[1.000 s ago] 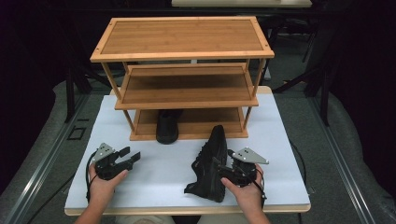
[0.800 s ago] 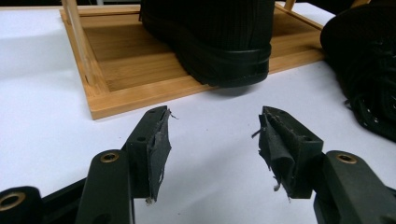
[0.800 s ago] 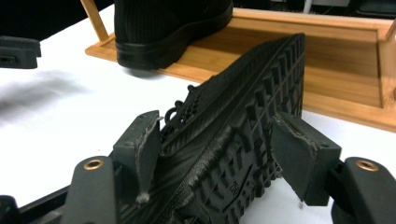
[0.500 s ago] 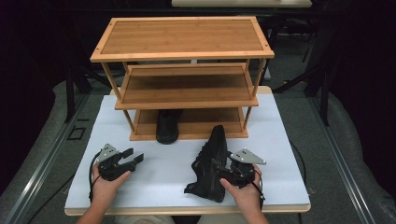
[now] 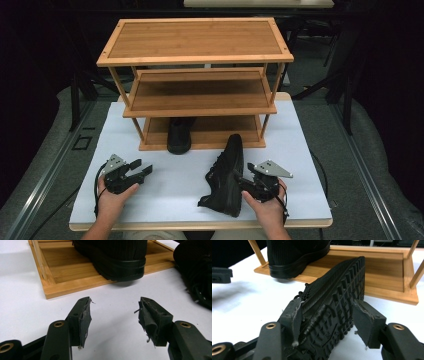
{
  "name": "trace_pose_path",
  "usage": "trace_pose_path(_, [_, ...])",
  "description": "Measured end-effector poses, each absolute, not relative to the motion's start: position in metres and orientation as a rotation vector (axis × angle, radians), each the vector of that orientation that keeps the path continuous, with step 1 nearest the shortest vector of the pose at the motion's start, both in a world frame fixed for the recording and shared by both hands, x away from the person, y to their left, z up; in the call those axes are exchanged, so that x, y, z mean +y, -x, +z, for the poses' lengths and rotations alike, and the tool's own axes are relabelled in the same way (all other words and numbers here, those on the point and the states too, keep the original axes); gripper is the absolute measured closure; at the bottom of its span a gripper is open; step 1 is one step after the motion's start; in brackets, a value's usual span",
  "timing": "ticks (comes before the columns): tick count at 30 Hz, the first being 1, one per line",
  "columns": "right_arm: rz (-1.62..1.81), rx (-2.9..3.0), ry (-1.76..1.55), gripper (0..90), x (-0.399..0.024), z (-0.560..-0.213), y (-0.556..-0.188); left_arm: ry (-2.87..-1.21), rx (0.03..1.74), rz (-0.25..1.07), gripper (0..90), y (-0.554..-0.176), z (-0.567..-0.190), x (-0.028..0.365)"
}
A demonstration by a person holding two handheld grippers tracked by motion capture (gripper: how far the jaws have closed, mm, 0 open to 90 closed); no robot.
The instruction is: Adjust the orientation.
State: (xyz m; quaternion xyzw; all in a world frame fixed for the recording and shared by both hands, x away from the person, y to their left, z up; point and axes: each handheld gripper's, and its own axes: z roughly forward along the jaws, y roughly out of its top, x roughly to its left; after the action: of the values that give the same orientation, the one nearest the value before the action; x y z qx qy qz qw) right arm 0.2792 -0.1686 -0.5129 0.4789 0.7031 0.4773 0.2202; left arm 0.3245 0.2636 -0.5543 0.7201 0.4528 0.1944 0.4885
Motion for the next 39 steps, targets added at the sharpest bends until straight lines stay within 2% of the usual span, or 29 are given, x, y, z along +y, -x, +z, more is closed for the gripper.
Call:
trace_pose_path(10, [1.317,1.947,-1.290,54.4,-0.172,-0.511,-0.272,-1.751,1.105,0.477,43.1,-0.325,-0.555,0.263])
trace_pose_path(18, [1.385,1.993,-1.265,77.3,-0.179,-0.510,-0.271,-1.756,1.108,0.476,43.2,-0.325,-0.555,0.262])
trace_pose_path(24, [1.361,2.002,-1.283,78.3,-0.183,-0.508,-0.270,-1.758,1.105,0.475,43.2,-0.325,-0.555,0.263])
trace_pose_path(26, [1.368,2.005,-1.289,77.4,-0.185,-0.507,-0.271,-1.754,1.106,0.476,43.2,-0.325,-0.555,0.263])
trace_pose_path(27, [1.359,1.973,-1.310,65.1,-0.183,-0.508,-0.271,-1.758,1.108,0.474,43.2,-0.325,-0.555,0.263])
trace_pose_path(30, [1.357,1.968,-1.355,46.9,-0.179,-0.510,-0.272,-1.754,1.104,0.479,43.2,-0.325,-0.554,0.262])
trace_pose_path(32, [1.349,1.934,-1.345,38.4,-0.174,-0.509,-0.270,-1.753,1.100,0.475,43.2,-0.325,-0.554,0.262])
trace_pose_path(36, [1.338,1.907,-1.322,28.9,-0.162,-0.505,-0.270,-1.753,1.105,0.472,43.2,-0.326,-0.554,0.263])
trace_pose_path(39, [1.299,1.945,-1.311,27.7,-0.152,-0.506,-0.272,-1.754,1.102,0.471,43.2,-0.325,-0.554,0.263])
